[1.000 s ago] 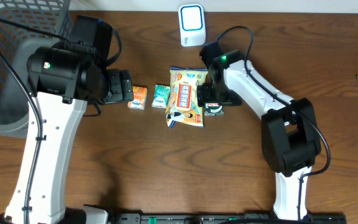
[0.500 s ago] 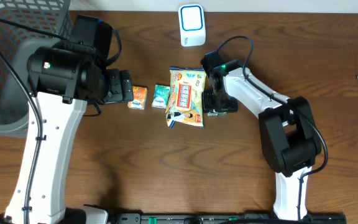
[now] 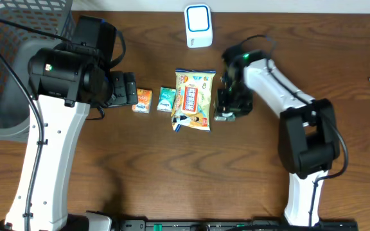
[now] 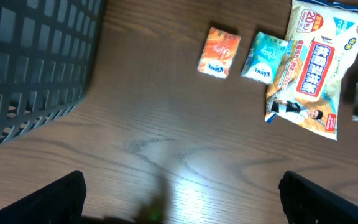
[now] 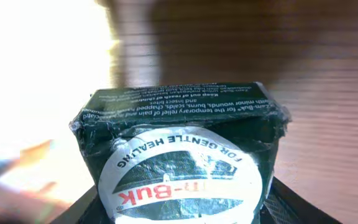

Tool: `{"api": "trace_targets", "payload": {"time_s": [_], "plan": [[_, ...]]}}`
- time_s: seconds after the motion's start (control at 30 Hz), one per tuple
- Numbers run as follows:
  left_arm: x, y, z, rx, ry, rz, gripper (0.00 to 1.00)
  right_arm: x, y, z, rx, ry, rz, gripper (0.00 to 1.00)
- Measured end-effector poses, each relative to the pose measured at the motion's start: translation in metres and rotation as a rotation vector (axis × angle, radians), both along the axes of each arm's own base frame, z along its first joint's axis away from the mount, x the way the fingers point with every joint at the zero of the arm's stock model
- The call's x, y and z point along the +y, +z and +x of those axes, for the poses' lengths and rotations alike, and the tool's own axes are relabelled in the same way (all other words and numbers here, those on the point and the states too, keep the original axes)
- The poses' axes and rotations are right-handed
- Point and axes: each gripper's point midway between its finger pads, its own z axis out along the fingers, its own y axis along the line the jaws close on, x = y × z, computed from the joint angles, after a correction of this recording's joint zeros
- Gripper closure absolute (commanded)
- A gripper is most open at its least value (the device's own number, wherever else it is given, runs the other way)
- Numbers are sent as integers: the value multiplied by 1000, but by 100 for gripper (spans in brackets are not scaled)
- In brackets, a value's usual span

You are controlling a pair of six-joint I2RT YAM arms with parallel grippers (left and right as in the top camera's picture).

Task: Scan the item barcode
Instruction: 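Move the right gripper to the dark green box and grasp it, then lift the dark green Zam-Buk box with the right gripper toward the scanner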

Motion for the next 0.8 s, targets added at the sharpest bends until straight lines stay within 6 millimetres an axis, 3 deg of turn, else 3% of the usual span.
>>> {"api": "trace_targets", "payload": {"time_s": [0.27, 0.6, 0.8], "plan": [[0, 0, 0, 0, 0, 0, 2, 23, 56, -9, 180, -113, 476, 50], [0, 0, 0, 0, 0, 0, 2, 45, 136, -1, 336, -279, 969, 51], [0, 0, 0, 0, 0, 0, 2, 49, 155, 4, 388, -329, 1071, 51]]}}
